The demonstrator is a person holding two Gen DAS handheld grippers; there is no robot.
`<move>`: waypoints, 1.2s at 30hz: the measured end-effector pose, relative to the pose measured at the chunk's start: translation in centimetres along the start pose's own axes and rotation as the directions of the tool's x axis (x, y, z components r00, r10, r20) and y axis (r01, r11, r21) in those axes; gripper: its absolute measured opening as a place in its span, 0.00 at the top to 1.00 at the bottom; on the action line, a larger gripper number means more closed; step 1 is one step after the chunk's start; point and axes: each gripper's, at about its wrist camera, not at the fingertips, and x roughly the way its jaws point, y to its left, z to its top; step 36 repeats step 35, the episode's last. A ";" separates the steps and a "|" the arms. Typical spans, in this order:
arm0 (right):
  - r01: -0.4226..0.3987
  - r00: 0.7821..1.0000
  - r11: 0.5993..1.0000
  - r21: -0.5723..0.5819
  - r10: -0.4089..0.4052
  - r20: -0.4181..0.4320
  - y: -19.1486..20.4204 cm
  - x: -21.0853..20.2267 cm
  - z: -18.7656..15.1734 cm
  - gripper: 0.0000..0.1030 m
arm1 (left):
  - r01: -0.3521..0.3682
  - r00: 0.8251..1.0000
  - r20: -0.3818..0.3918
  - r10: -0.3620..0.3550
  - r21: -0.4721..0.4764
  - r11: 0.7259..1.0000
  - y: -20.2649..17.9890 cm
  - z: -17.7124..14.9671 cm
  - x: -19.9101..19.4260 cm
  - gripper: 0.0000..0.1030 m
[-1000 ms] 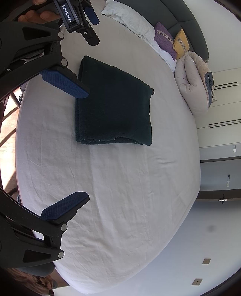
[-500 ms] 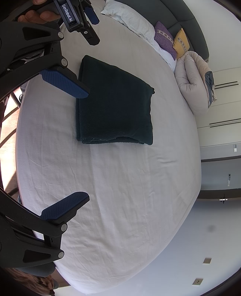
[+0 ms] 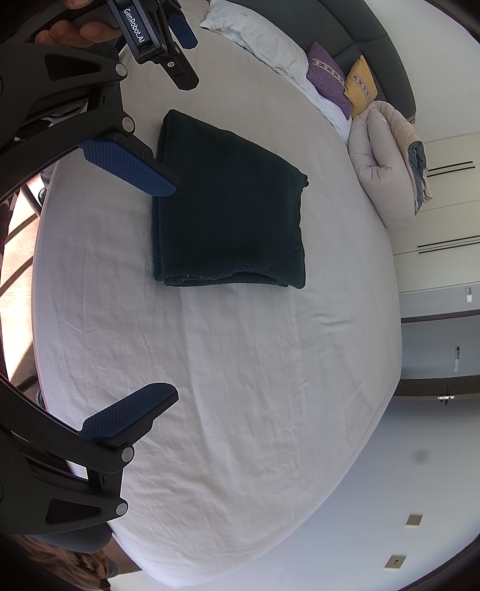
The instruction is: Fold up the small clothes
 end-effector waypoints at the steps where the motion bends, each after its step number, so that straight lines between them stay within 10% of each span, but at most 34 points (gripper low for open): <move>1: 0.000 1.000 1.000 0.000 0.000 0.000 0.0 0.0 0.0 0.00 | 0.000 1.000 0.000 0.000 0.000 1.000 0.0 0.0 0.0 0.00; 36: -0.004 1.000 1.000 0.008 0.004 -0.014 -0.2 0.2 -0.6 0.00 | -0.010 1.000 -0.005 0.010 -0.008 1.000 0.3 -0.5 0.2 0.00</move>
